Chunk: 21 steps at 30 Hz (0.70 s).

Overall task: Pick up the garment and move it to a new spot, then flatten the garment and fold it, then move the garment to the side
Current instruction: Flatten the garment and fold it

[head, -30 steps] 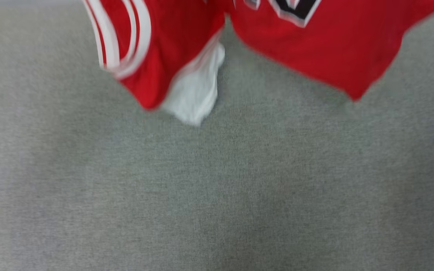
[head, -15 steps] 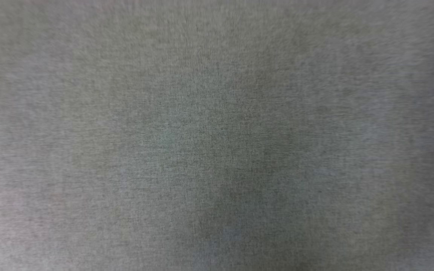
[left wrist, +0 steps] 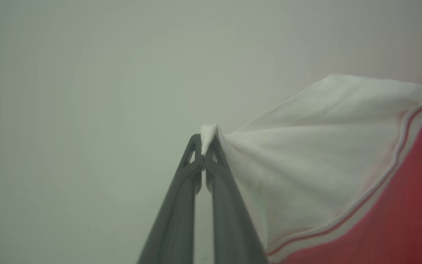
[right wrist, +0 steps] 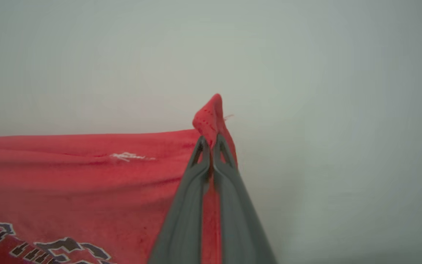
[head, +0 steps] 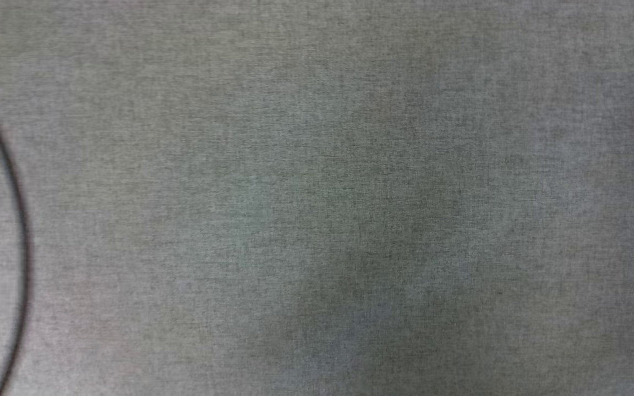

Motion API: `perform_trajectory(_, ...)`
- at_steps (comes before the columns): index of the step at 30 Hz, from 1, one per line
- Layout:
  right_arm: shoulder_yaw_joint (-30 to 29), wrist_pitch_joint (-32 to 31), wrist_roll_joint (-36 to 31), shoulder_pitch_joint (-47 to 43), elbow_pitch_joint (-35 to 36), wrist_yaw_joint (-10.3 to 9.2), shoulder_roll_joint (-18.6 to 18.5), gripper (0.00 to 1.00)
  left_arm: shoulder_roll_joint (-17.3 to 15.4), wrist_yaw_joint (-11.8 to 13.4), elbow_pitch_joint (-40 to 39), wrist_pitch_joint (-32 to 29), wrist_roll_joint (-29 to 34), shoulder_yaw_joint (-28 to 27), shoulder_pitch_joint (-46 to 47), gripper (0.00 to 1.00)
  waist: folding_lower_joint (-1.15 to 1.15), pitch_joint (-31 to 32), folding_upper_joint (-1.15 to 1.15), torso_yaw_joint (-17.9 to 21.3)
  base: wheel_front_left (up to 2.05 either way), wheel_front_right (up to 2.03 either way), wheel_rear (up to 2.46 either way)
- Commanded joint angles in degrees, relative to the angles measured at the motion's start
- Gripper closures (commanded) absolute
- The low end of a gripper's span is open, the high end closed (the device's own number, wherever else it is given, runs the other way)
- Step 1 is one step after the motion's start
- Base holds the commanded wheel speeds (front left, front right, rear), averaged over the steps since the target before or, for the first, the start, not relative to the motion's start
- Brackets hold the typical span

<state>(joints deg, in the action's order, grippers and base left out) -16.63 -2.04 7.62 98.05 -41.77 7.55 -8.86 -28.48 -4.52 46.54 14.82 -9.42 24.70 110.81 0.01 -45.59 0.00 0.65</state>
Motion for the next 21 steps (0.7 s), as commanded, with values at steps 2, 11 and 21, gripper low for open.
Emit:
perform_trajectory(2,0.48,1.61,0.75,-3.01,-1.44,-0.13,0.08,1.00,0.73,0.22,-0.15,0.36,-0.51,-0.03,-3.41,1.00,-0.01,0.61,0.00,-0.48,0.00,0.00,0.00)
perform_trajectory(11,4.51,6.58,5.49,-15.70,-4.54,-0.10,-1.19,1.00,3.45,0.70,-11.10,0.42,-2.85,-1.20,-24.72,1.00,-0.01,6.01,0.00,-1.31,0.00,0.00,0.00)
perform_trajectory(21,9.71,6.76,14.23,-35.11,-1.98,-0.10,-3.50,1.00,4.76,1.89,-21.72,0.38,-4.72,-1.75,-50.35,1.00,-0.01,17.18,0.00,-1.06,0.00,0.00,0.00)
